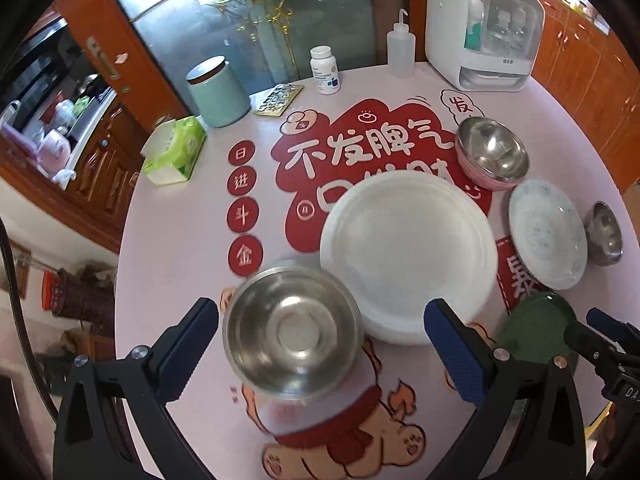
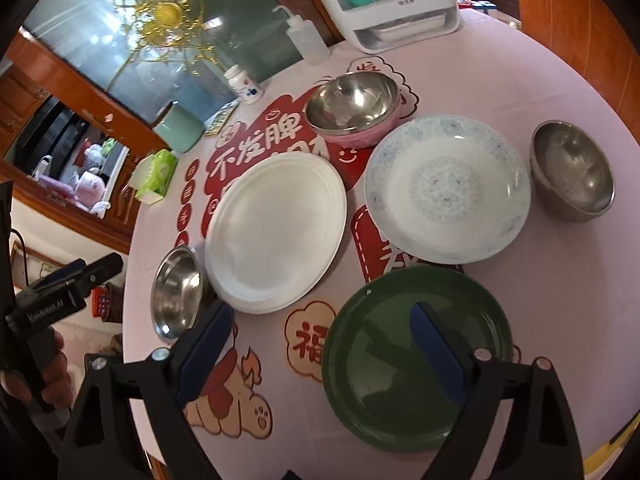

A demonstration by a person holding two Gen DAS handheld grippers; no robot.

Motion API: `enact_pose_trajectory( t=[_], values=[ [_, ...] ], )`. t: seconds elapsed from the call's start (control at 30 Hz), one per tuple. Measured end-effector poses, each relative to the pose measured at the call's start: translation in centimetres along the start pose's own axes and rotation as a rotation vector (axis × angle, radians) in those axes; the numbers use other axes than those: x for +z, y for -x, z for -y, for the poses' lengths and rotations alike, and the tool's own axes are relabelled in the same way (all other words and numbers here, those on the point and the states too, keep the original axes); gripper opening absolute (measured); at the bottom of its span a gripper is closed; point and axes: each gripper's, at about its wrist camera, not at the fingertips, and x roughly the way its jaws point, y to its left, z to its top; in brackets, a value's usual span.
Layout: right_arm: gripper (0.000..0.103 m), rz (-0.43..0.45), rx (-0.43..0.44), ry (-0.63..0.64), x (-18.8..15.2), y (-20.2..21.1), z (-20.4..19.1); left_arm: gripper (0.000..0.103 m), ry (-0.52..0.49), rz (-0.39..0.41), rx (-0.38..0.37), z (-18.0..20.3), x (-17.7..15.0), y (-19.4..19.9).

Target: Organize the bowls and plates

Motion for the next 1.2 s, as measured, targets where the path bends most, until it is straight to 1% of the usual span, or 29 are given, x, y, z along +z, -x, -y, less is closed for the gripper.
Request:
enact_pose_trajectory(
  t=[0.23, 0.4, 0.63, 0.7, 0.77, 0.8, 0.83, 0.97, 1.03, 1.2],
  values=[
    [0.079, -0.028, -0.042, -0.032, 0.9, -3.7, -0.1, 0.102, -0.04, -0.029, -0.027, -1.2, 3.2, -4.6],
    [0.072, -0.035, -0.055, -0.058, 1.4, -6.0, 0.2, 0.102, -0.032, -0.066, -0.053, -2.0, 4.8, -8.5],
    [0.065, -0.046, -0.08, -0.098, 2.0, -8.3, 0.8, 0.101, -0.013, -0.141, -0.103, -2.5, 5.6, -13.3],
    [0.061, -0.053, -0.083, -0.11, 2.0, -8.9, 1.0, 0.099, -0.016, -0.157, -0.108, -2.3, 5.7, -14.4],
    [0.059, -0.065, -0.085, -0.12, 2.0, -9.5, 1.1, 0.099, -0.021, -0.17, -0.114, -2.1, 5.7, -15.5],
    [0.056, -0.069, -0.083, -0.124, 2.0, -9.8, 1.1, 0.099, -0.022, -0.176, -0.115, -2.0, 5.7, -15.8],
    [0.053, -0.076, -0.082, -0.127, 2.0, -10.0, 1.1, 0.098, -0.026, -0.185, -0.116, -1.9, 5.8, -16.3],
    [0.052, -0.092, -0.078, -0.136, 2.0, -10.7, 1.1, 0.093, -0.035, -0.213, -0.133, -1.6, 6.0, -18.1],
    [0.051, -0.098, -0.078, -0.139, 2.1, -11.0, 1.2, 0.085, -0.028, -0.234, -0.144, -1.6, 6.1, -19.1],
    [0.045, -0.113, -0.061, -0.156, 2.3, -11.4, 1.7, 0.078, -0.009, -0.268, -0.174, -1.7, 6.1, -20.6]
  ],
)
